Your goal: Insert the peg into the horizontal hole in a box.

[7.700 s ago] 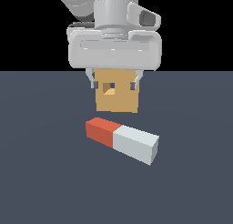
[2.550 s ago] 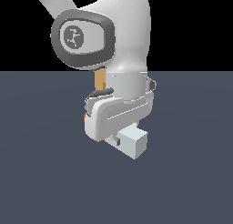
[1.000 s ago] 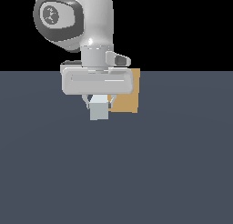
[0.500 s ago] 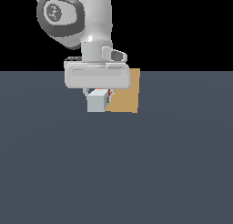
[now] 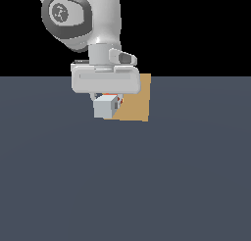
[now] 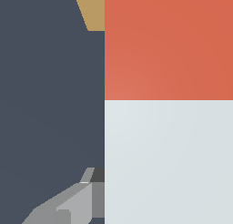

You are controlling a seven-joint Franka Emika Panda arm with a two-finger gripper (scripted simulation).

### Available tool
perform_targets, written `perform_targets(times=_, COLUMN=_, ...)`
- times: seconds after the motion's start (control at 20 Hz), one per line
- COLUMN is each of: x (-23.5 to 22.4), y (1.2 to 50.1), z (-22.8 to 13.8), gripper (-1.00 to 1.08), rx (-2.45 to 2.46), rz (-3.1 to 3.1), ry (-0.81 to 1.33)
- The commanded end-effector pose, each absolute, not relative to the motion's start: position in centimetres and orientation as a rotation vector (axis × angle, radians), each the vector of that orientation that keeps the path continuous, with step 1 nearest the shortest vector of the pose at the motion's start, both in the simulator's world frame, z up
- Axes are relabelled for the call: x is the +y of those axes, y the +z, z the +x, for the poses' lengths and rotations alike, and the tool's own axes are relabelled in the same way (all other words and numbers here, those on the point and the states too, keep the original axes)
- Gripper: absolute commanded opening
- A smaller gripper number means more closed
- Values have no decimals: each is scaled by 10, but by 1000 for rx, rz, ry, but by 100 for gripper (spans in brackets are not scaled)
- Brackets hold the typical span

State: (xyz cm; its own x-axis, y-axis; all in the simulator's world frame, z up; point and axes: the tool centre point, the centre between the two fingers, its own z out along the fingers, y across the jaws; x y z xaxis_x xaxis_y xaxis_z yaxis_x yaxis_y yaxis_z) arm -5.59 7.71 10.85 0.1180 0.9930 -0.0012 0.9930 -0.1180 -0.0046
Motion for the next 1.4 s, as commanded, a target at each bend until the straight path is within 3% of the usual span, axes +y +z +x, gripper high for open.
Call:
perform_targets(times=0.0, x=77, y=111, z=-54, gripper=-100, rx=-2084, rz=-2351, ry=0)
perform_targets(times=0.7, x=87, y=111, z=-53, gripper=-100, rx=-2082, rz=-2350, ry=-1)
perform_targets(times=1.35, x=173, y=113, z=-43, gripper=-100, rx=-2083, rz=-2352, ry=-6)
